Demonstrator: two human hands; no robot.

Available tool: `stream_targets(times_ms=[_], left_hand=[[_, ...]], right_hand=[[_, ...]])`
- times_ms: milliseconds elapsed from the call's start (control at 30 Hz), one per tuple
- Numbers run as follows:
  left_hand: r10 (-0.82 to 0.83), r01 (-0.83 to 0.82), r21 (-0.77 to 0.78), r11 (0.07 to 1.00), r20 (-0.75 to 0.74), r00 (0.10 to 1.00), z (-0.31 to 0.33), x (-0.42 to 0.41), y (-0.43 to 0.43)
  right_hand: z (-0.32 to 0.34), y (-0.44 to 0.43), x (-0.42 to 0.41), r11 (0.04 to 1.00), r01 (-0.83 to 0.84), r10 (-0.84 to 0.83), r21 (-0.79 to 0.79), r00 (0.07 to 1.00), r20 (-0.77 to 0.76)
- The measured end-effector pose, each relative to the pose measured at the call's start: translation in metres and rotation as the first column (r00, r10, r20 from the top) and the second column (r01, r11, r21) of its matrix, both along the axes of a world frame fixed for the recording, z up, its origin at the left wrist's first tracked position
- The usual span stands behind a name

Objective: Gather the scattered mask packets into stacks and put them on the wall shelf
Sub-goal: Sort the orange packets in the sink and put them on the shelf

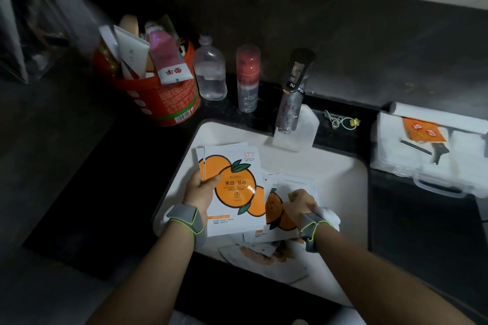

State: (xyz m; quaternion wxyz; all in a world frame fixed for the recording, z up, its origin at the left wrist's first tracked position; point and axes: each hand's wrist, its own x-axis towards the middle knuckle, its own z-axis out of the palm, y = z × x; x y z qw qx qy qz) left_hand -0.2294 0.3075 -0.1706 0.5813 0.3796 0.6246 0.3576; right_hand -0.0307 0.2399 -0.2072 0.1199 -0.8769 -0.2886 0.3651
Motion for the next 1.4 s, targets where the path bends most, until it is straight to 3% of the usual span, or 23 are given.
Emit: stream_targets(times_ms=[300,467,567,667,800,933,1167,1267,1400], left_hand=[[-0.007,0.006,-0.013,1.000,-0.034,0.999,0.000,-0.004,0.001],[-0.001,0.000,-0.030,1.000,-0.045,0.999,-0.001,-0.006,0.000],[0.015,-0.016,-0.011,1.000,-0.042,0.999,0.002,-0.007,0.000],[0.027,-0.028,-0.017,0.999,-0.045,0.999,0.004,-0.007,-0.001],[0.002,-0.002,0.006,1.000,-0.047,0.999,0.004,-0.005,-0.001],[0.013,-0.012,0.006,1.000,-0.046,0.999,0.010,-0.003,-0.004],[0.033,-0.028,0.048,0.998,-0.103,0.994,0.010,-0.010,-0.003],[0.045,-0.039,0.049,0.998,-0.114,0.992,0.009,-0.010,-0.006],[0.052,-0.053,-0.003,0.999,-0.096,0.994,0.008,-0.004,-0.011]], right_hand=[[0.005,0.001,-0.001,0.996,-0.093,0.092,-0.007,0.994,-0.067],[0.003,-0.006,-0.006,0.997,-0.032,0.038,0.069,0.994,-0.099],[0.006,-0.012,0.000,0.994,-0.045,0.051,0.098,0.997,-0.051],[0.014,-0.017,0.010,0.986,-0.144,0.136,0.081,0.986,0.091],[0.021,-0.022,0.020,0.991,-0.068,0.036,0.118,0.966,0.258],[0.040,-0.028,0.034,0.944,0.000,-0.052,0.331,0.987,0.151],[0.059,-0.038,0.062,0.896,0.011,-0.036,0.445,0.998,0.049],[0.066,-0.042,0.061,0.836,0.151,-0.059,0.528,0.981,-0.186],[0.075,-0.042,0.050,0.740,0.439,-0.092,0.509,0.816,-0.571]])
